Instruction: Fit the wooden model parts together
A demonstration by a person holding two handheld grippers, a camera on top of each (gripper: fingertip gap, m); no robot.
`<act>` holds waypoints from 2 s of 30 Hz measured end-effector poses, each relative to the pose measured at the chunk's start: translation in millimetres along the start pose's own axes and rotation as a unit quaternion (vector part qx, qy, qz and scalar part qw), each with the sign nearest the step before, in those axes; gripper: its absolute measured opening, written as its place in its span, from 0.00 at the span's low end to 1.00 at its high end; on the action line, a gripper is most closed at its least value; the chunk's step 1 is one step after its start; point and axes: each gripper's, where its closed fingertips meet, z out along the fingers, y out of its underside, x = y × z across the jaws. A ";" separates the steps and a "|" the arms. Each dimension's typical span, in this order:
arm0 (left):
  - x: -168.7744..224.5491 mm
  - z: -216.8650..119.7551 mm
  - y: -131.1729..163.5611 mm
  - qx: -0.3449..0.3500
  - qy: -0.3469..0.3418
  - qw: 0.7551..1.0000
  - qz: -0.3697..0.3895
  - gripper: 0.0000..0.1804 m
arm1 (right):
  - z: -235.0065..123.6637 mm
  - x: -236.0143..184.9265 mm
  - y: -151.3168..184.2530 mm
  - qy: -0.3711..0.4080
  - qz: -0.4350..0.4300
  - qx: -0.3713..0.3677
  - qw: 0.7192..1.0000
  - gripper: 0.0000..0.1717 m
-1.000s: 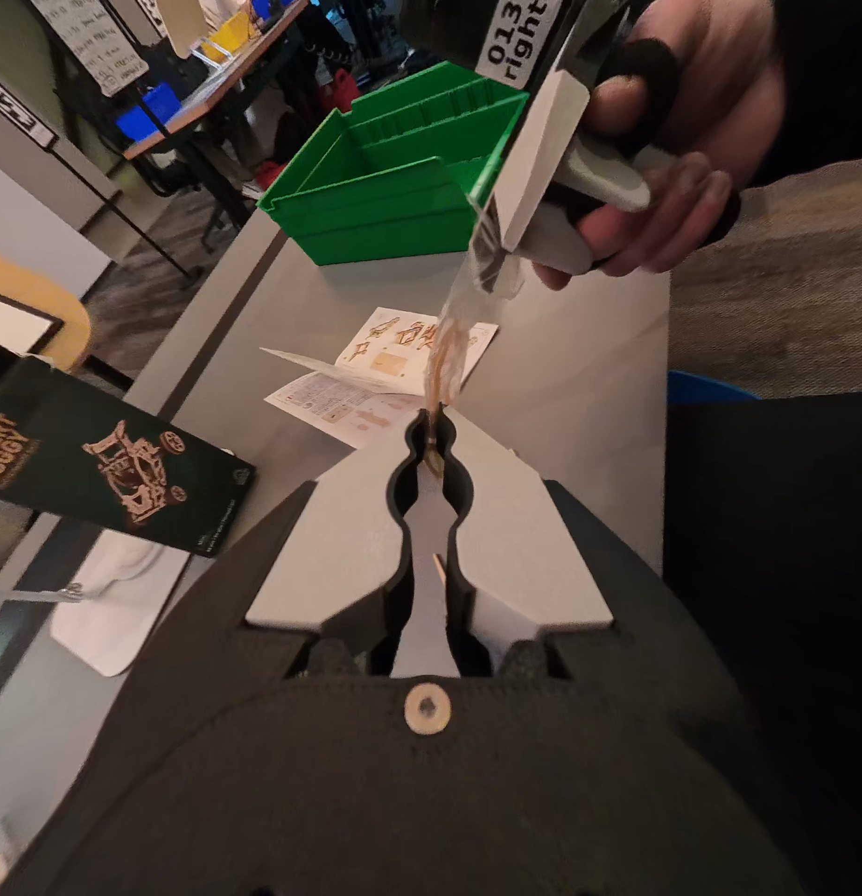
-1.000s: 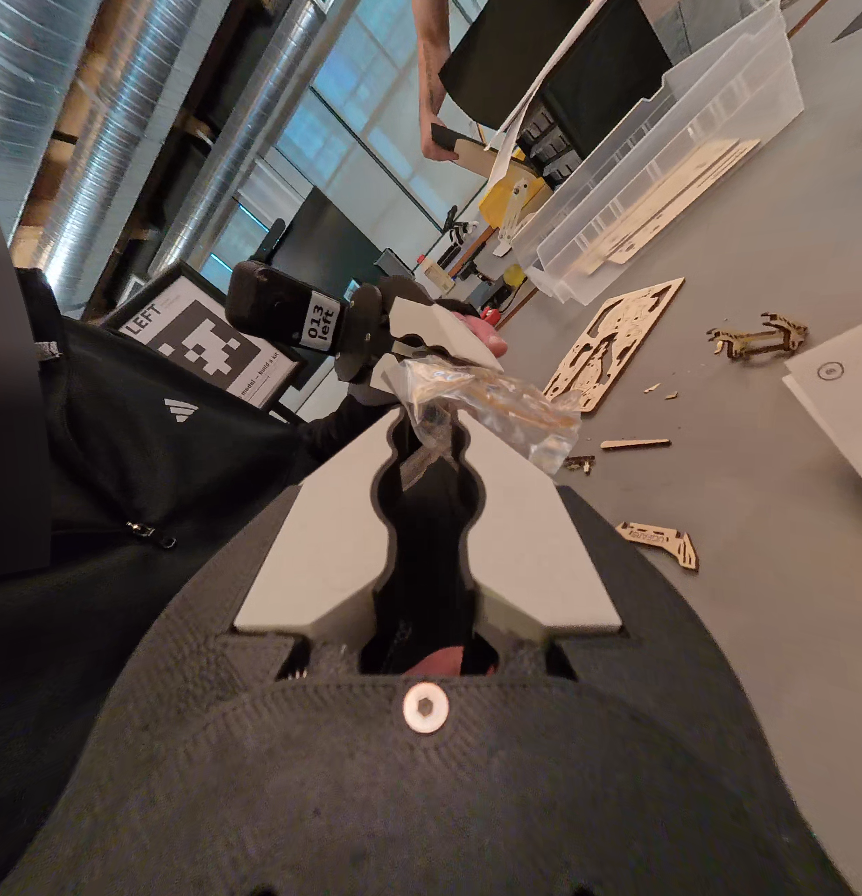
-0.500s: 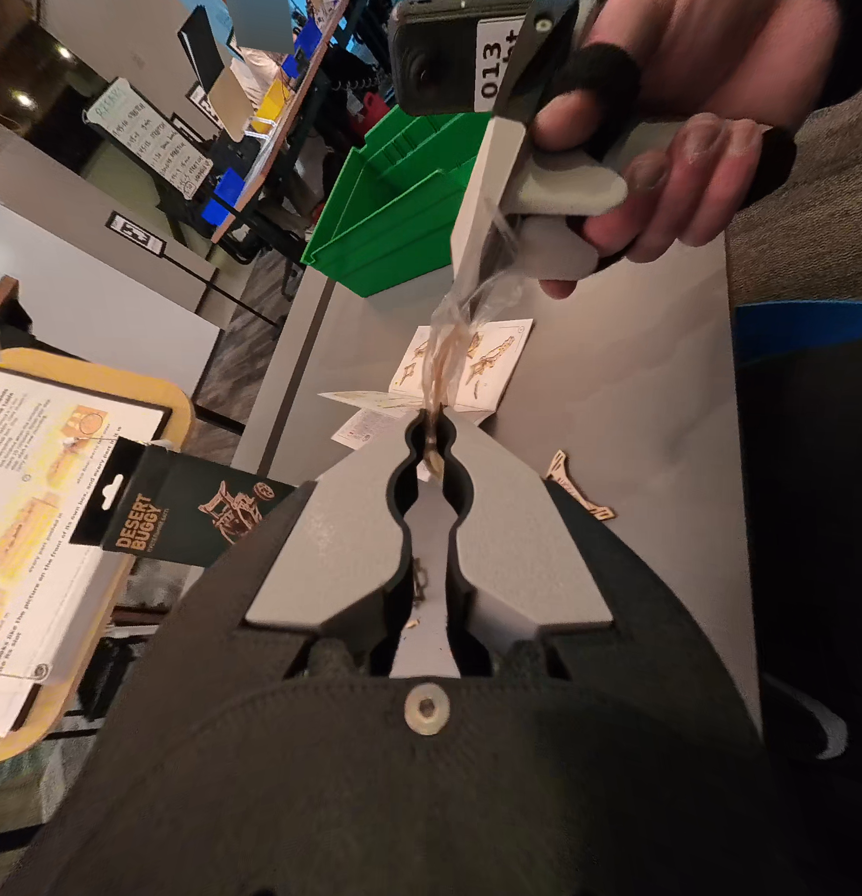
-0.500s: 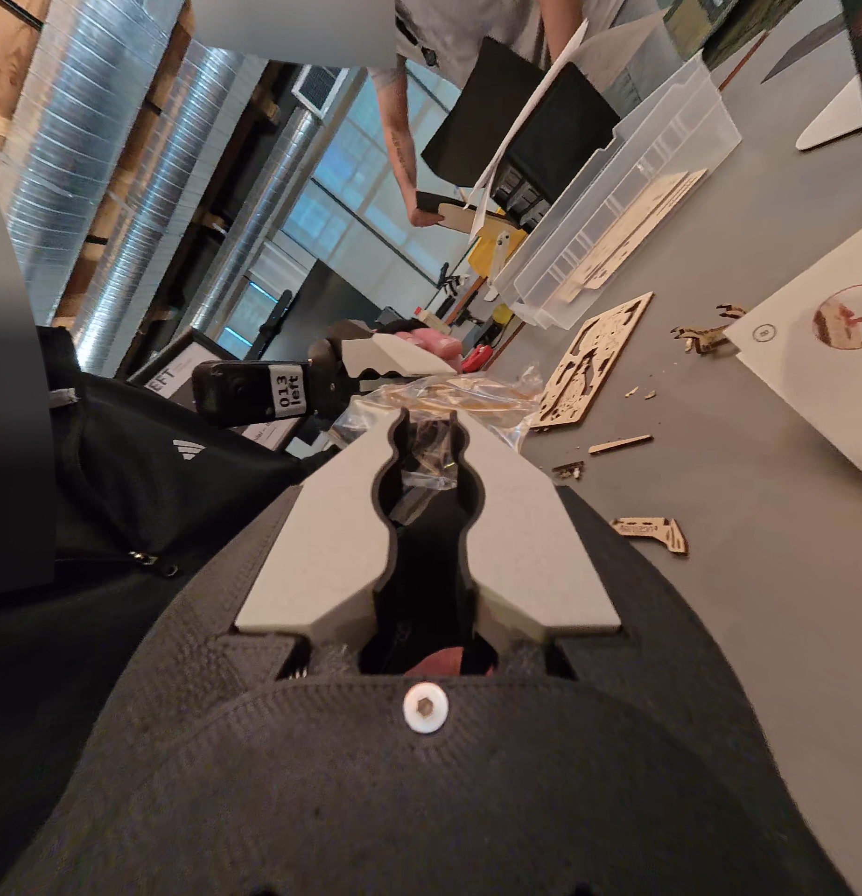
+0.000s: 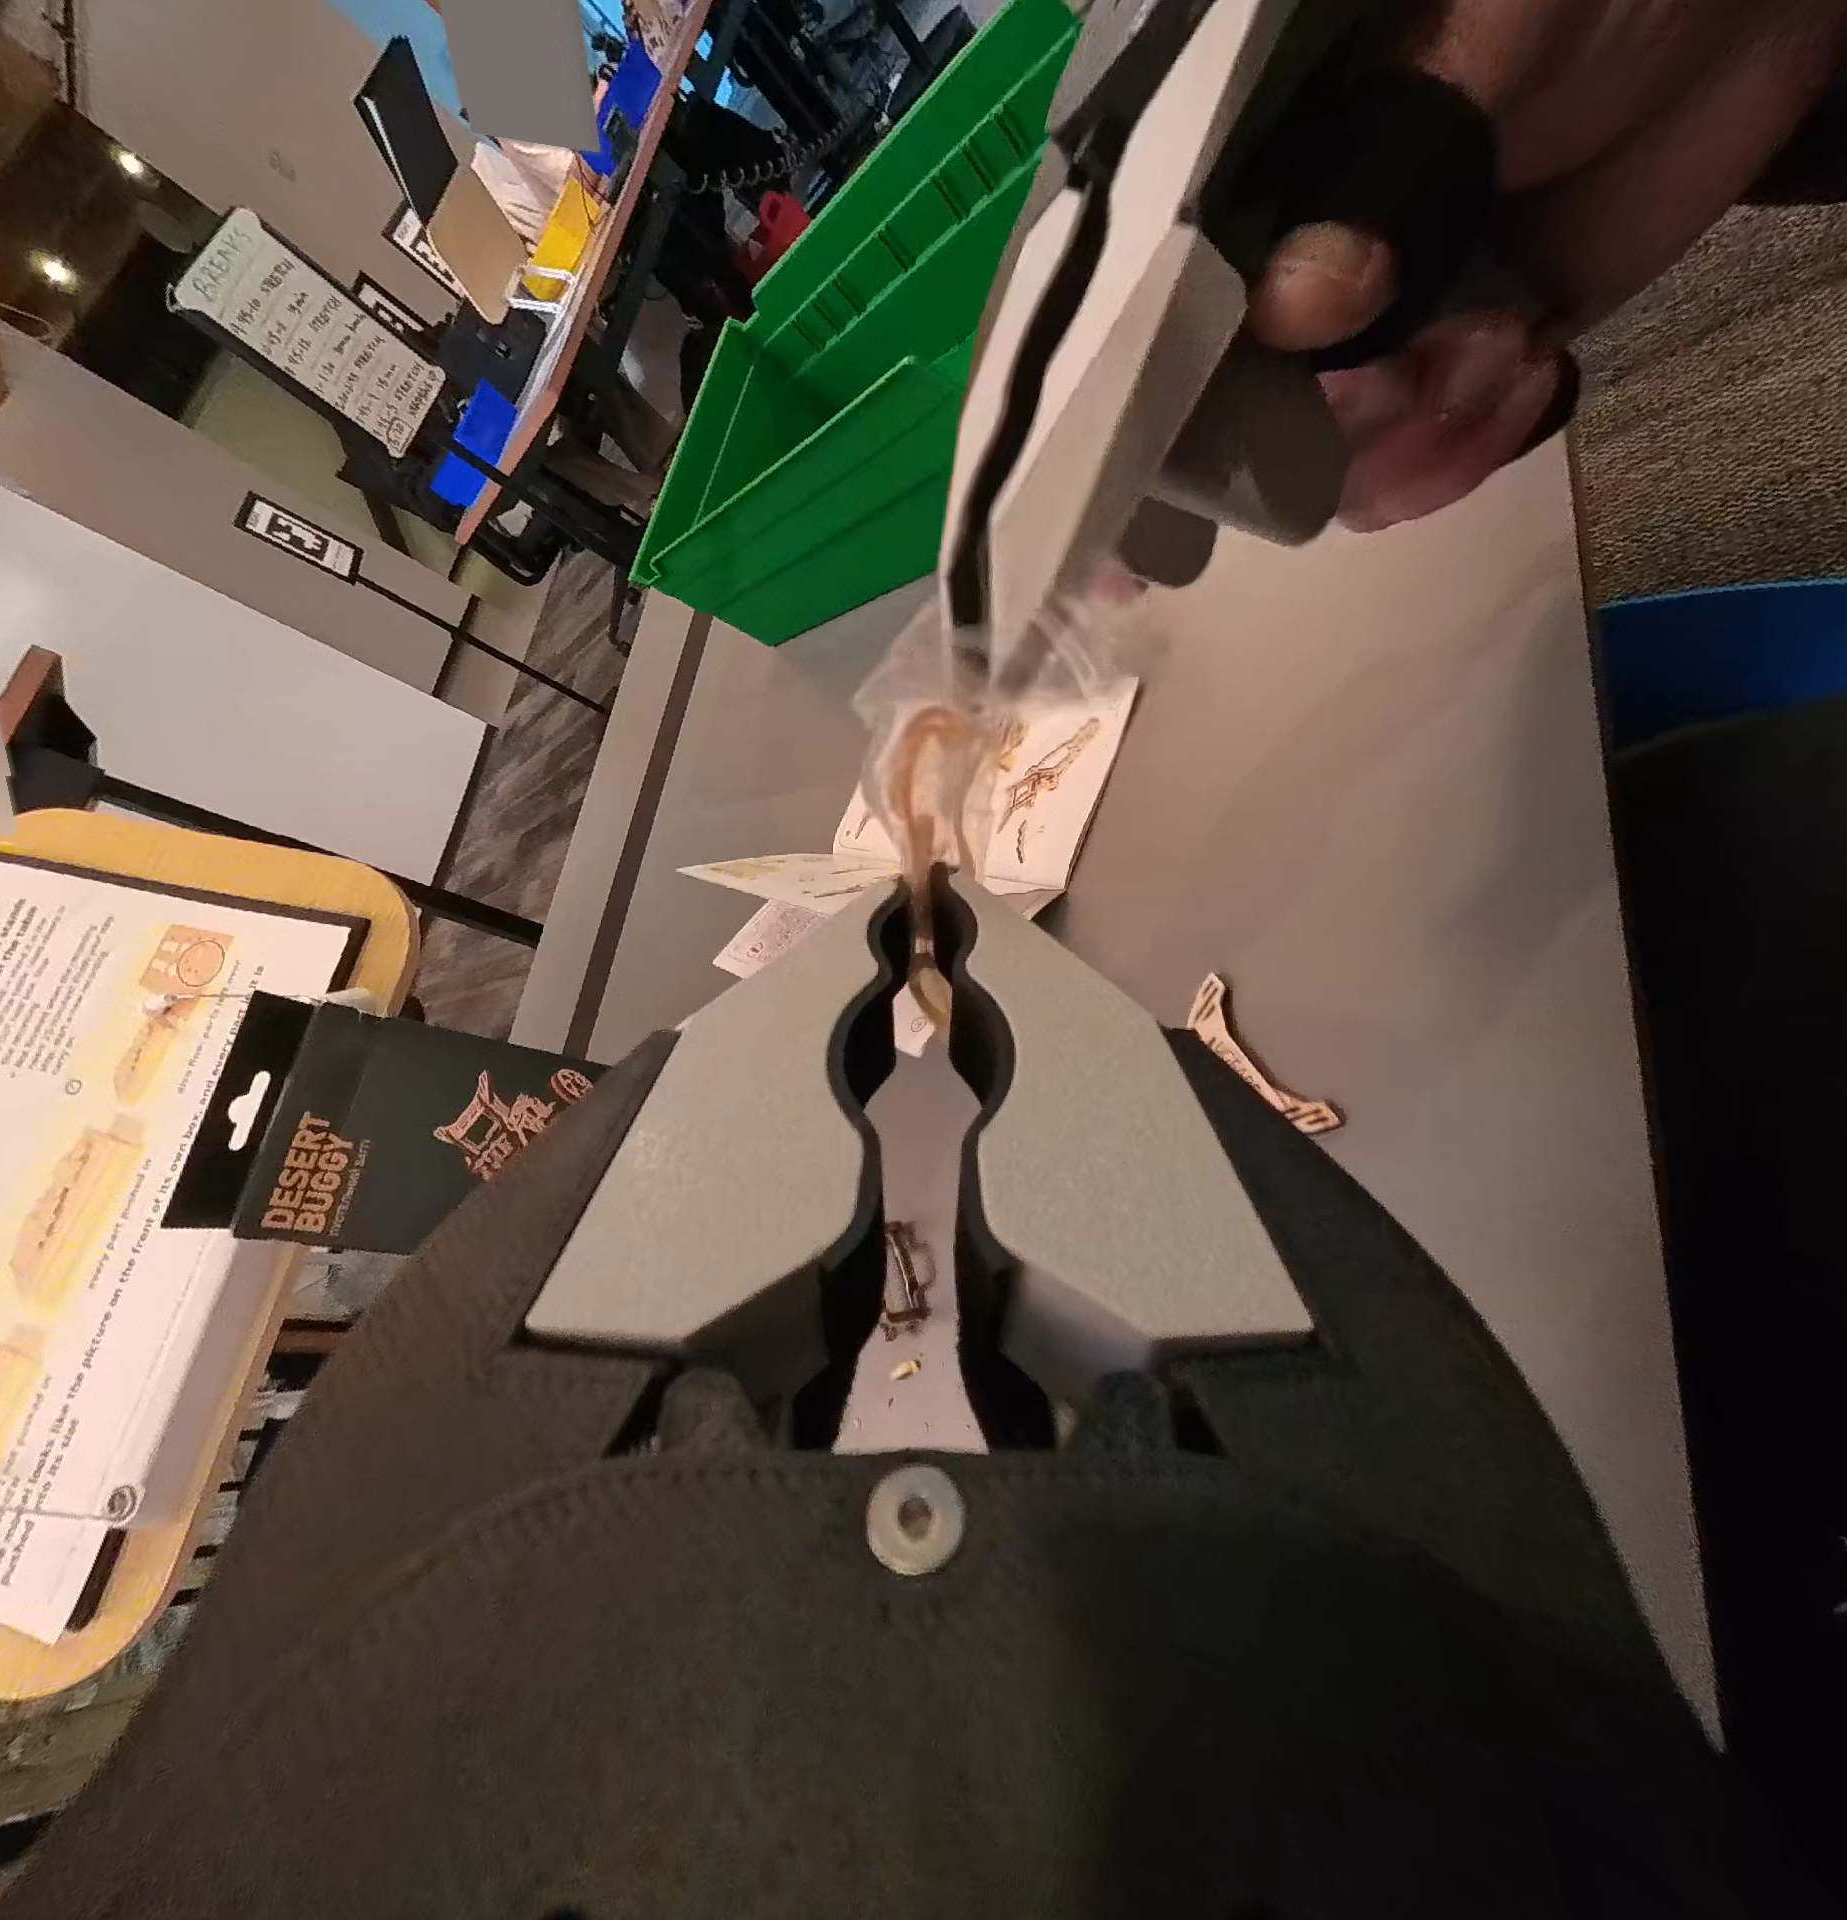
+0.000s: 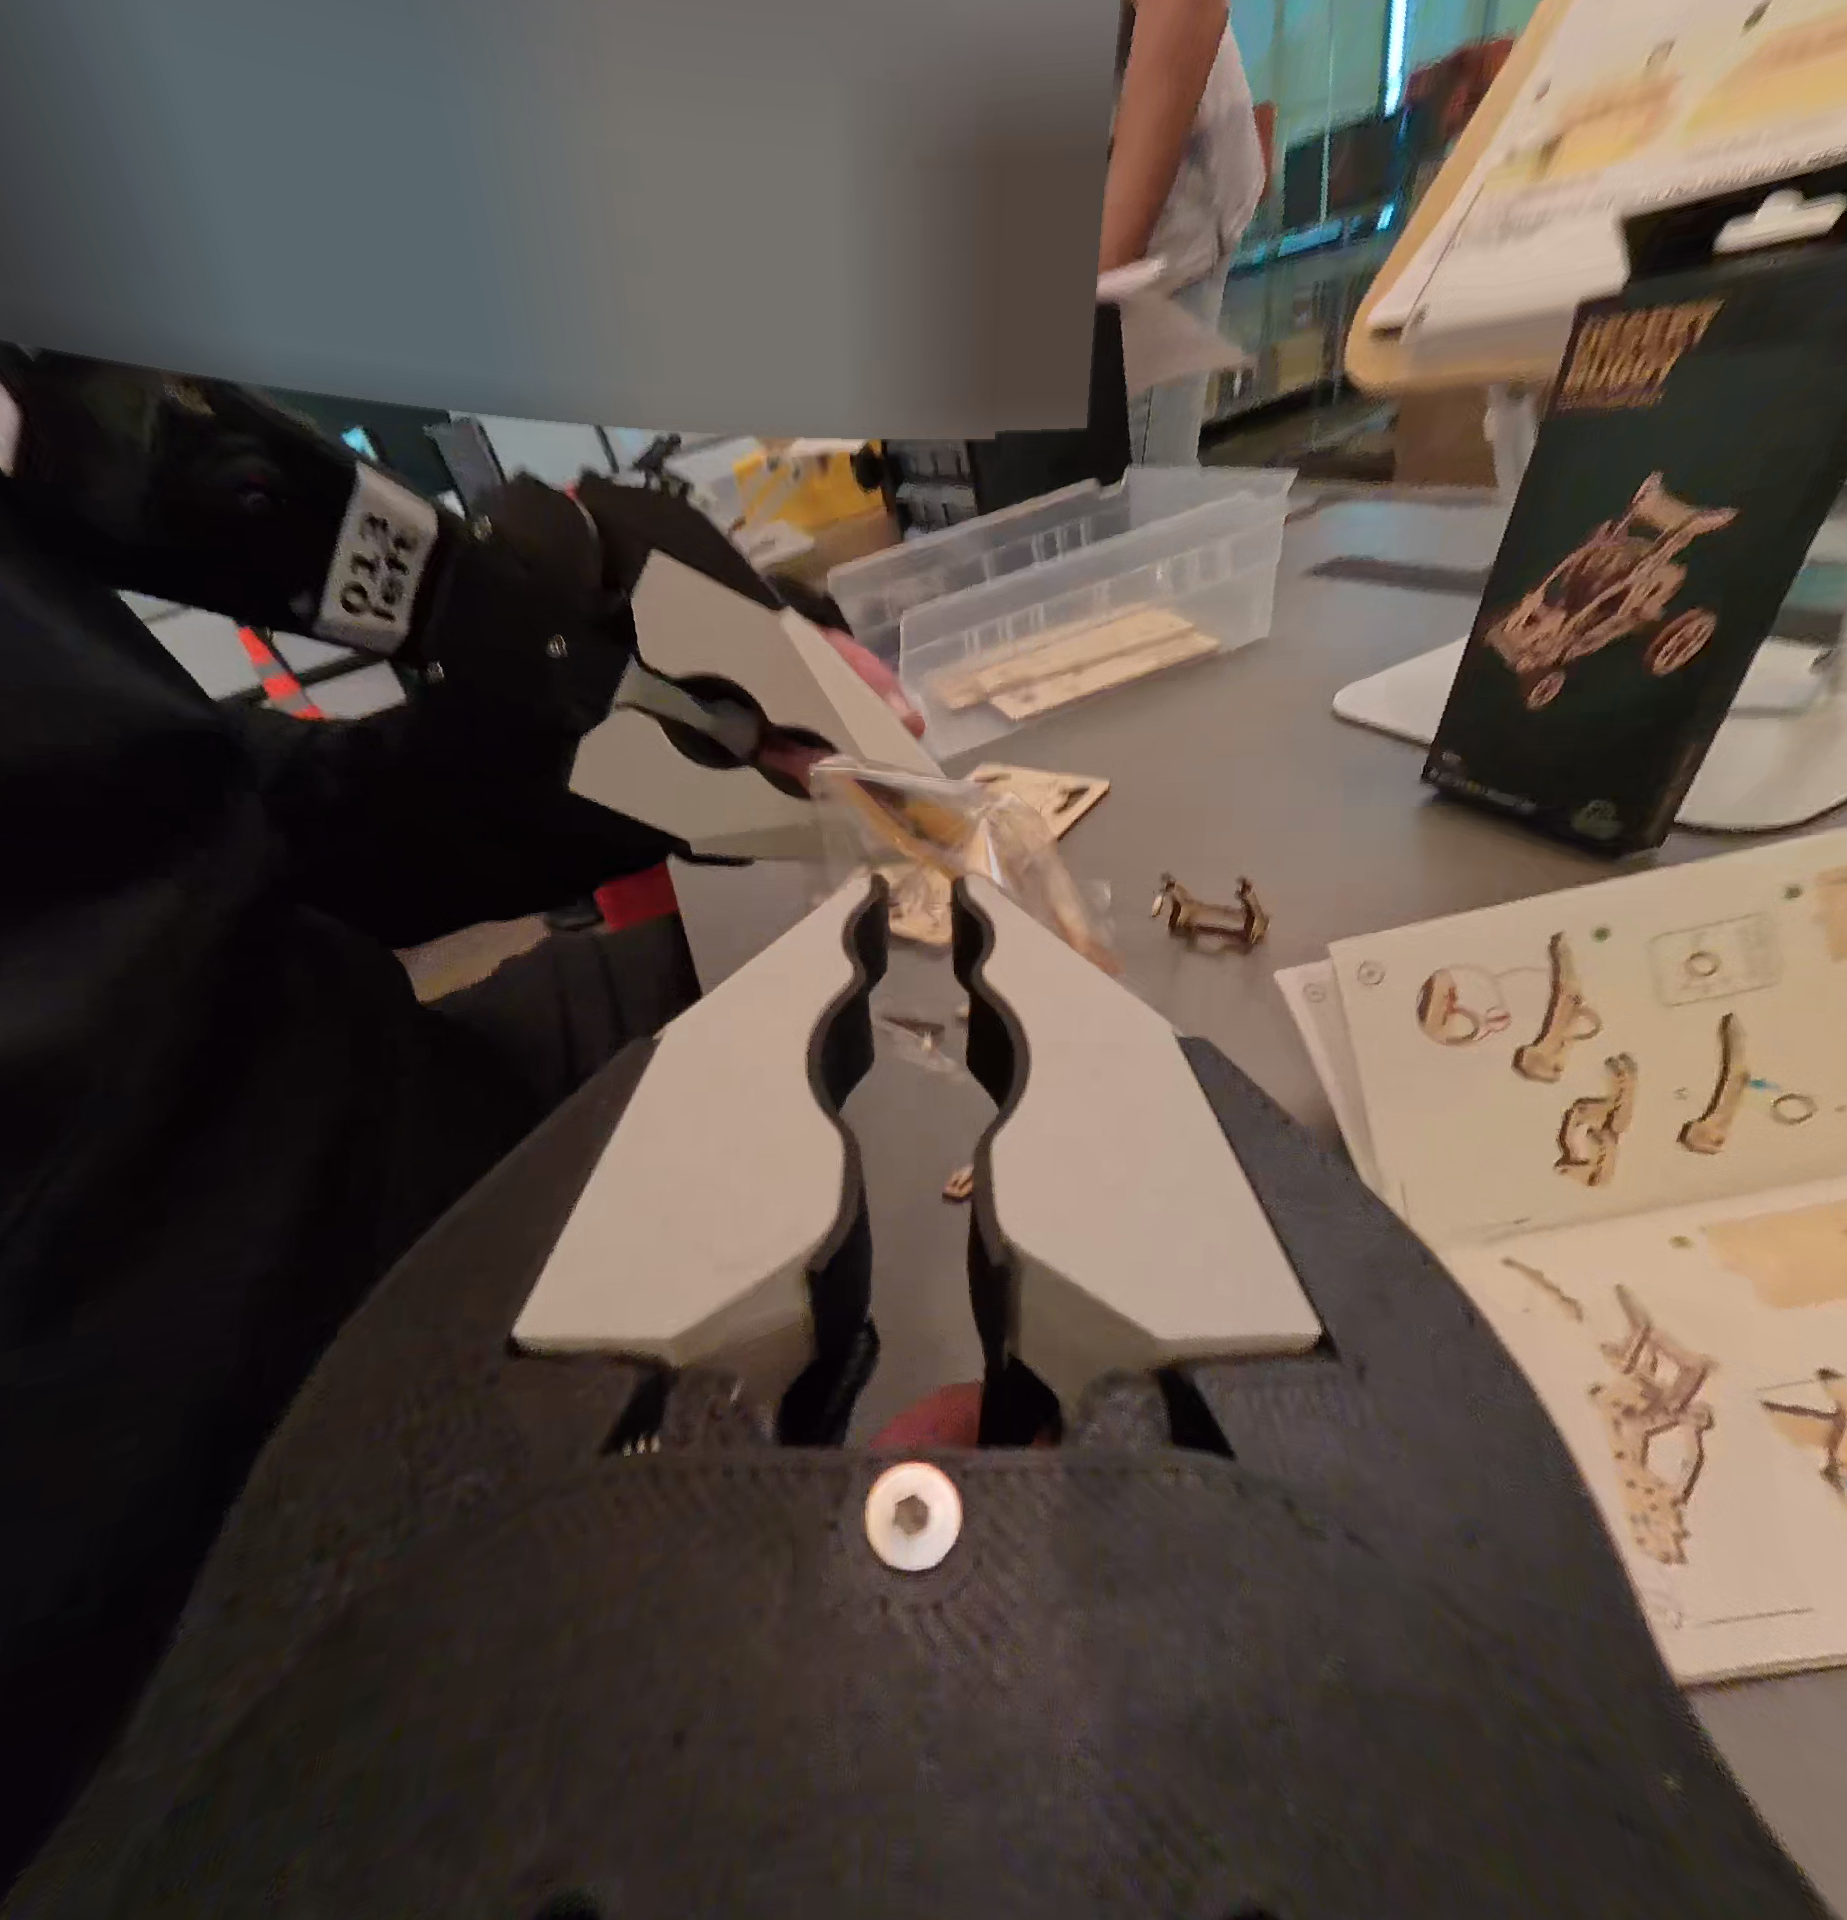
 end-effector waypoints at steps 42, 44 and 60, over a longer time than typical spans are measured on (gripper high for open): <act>13.3 20.6 -1.6 -0.002 0.036 0.999 0.029 0.00 | 1.6 19.6 13.1 0.023 0.009 -0.010 1.000 0.03; 13.5 20.4 -1.2 -0.004 0.039 0.999 0.032 0.00 | 3.4 19.7 15.7 0.031 -0.028 -0.028 0.999 0.03; 19.3 23.6 -0.1 0.004 0.071 0.997 0.017 0.00 | 3.6 19.1 26.4 0.025 -0.253 -0.119 0.960 0.06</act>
